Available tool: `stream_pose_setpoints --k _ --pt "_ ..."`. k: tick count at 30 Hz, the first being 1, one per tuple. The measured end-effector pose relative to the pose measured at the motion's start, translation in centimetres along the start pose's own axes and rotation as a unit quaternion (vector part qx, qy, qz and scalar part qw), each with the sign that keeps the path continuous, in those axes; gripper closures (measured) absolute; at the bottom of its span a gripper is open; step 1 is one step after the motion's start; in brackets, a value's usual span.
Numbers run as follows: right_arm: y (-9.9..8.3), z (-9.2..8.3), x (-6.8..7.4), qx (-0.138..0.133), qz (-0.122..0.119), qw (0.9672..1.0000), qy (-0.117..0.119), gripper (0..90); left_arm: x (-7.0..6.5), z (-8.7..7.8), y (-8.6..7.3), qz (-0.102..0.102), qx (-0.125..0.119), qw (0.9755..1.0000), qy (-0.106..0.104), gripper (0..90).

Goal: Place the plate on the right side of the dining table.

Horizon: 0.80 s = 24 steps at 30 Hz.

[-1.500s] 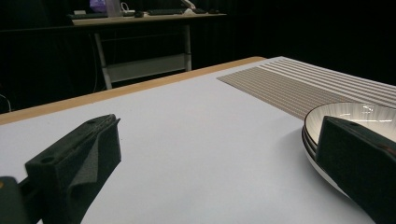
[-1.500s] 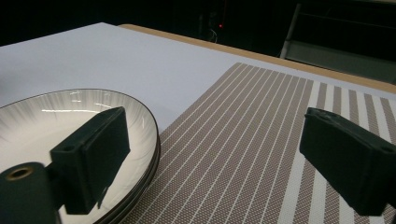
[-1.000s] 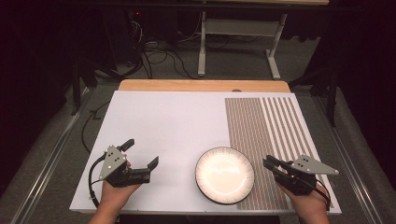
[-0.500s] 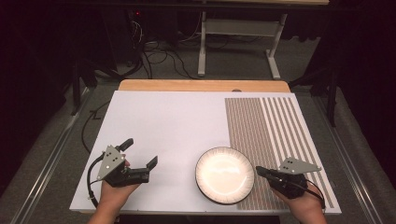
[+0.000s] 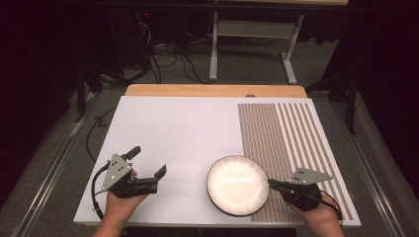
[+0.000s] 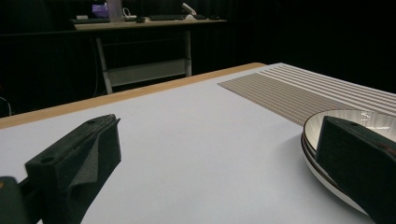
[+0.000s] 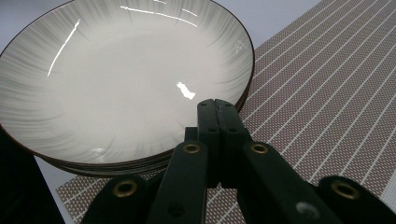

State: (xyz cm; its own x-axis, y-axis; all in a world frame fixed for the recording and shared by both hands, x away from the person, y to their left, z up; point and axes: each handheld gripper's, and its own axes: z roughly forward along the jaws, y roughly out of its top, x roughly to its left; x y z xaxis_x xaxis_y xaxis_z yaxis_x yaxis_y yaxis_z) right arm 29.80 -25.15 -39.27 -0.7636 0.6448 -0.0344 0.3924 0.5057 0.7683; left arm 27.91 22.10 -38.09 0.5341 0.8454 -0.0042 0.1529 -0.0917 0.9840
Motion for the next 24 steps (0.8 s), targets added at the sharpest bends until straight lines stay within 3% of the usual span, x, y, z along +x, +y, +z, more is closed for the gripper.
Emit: stream_pose_setpoints --k 24 --pt "0.28 0.09 0.65 0.009 -0.024 0.9997 -0.006 90.0 0.05 0.08 0.04 -0.002 -0.001 1.0 -0.002 0.5"
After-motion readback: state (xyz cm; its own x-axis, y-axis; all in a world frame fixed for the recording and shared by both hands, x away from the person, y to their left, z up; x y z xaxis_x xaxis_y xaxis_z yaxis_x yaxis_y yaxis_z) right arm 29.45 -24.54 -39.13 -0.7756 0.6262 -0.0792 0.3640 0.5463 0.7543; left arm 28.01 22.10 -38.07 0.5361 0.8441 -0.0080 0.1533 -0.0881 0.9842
